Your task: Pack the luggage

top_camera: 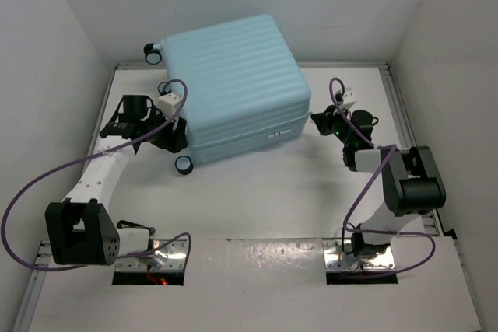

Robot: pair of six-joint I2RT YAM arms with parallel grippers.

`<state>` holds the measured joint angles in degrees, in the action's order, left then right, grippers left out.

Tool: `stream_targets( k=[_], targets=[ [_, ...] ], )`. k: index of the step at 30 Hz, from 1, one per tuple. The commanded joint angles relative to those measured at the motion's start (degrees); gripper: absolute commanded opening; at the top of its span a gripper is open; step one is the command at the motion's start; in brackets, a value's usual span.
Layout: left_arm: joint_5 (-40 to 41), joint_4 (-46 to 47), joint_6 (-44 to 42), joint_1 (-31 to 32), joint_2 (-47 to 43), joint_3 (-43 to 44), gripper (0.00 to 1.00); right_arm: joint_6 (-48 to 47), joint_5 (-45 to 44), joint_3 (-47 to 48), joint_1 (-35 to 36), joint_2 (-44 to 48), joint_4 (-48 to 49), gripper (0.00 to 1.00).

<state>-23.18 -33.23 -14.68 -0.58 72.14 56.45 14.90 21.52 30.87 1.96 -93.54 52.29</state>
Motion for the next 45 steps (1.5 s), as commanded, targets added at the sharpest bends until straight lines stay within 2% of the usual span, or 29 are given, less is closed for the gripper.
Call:
stream_targets(
  k=[1, 8, 15, 20, 25, 26, 28, 34, 36, 39, 40, 41, 42, 43, 44, 45],
  targets=[
    [11.5, 1.9, -3.0, -4.6, 1.2, -0.5, 0.00, -1.4, -5.6, 4.9, -4.9, -4.2, 4.8, 0.00],
    [12.7, 7.0, -5.6, -5.7, -1.2, -3.2, 0.00, 0.2, 1.0, 13.6, -8.3, -14.3, 10.0, 0.00],
    [14.5, 8.6, -4.4, -8.5, 4.3, -1.2, 0.00, 3.9, 6.3, 26.9, -8.8, -26.0, 12.3, 0.00],
    [15.7, 10.4, -3.3, -10.3, 6.5, 0.0, 0.00, 5.1, 5.8, 38.8, -7.6, -33.5, 12.1, 0.00],
    [15.2, 10.9, -2.8, -10.3, 7.1, 0.7, 0.00, 6.2, 4.1, 52.6, -5.7, -45.7, 9.0, 0.00],
    [15.2, 10.9, -2.3, -10.3, 7.1, 0.7, 0.00, 6.5, 3.7, 58.1, -5.6, -46.9, 8.7, 0.00],
    [15.2, 11.5, -1.8, -10.3, 7.7, 0.7, 0.00, 6.6, 2.5, 61.8, -4.8, -51.9, 6.9, 0.00],
    [15.8, 12.8, -0.5, -9.8, 7.7, 0.7, 0.00, 6.2, -1.8, 83.8, -2.4, -64.6, 0.9, 0.00],
    [15.8, 13.3, 0.0, -9.8, 7.1, 1.3, 0.00, 5.9, -2.6, 88.0, -2.4, -66.9, -0.3, 0.00],
    [15.8, 13.9, 0.5, -9.8, 6.5, 1.8, 0.00, 6.2, -2.4, 84.5, -0.1, -66.0, 0.9, 0.00],
    [15.3, 13.9, 0.5, -9.3, 6.5, 1.8, 0.08, 5.9, -1.9, 83.1, 0.1, -63.4, 1.9, 0.04],
    [15.3, 13.9, 0.5, -9.3, 6.0, 2.3, 0.20, 6.0, -1.9, 81.4, 0.2, -62.0, 3.4, 0.10],
    [14.3, 13.9, 0.5, -9.3, 5.2, 2.4, 0.29, 6.2, -1.9, 74.6, -0.2, -60.5, 4.4, 0.17],
    [14.3, 13.9, 1.9, -9.3, 4.6, 2.9, 0.41, 6.5, -1.9, 72.1, -0.3, -55.6, 7.4, 0.32],
    [14.3, 14.7, 2.6, -9.3, 3.8, 3.4, 0.49, 6.8, -0.7, 69.6, -1.1, -53.7, 8.3, 0.40],
    [13.7, 14.7, 3.4, -9.3, 2.9, 3.4, 0.57, 7.1, -0.3, 61.5, -1.2, -51.7, 9.0, 0.46]
  ],
)
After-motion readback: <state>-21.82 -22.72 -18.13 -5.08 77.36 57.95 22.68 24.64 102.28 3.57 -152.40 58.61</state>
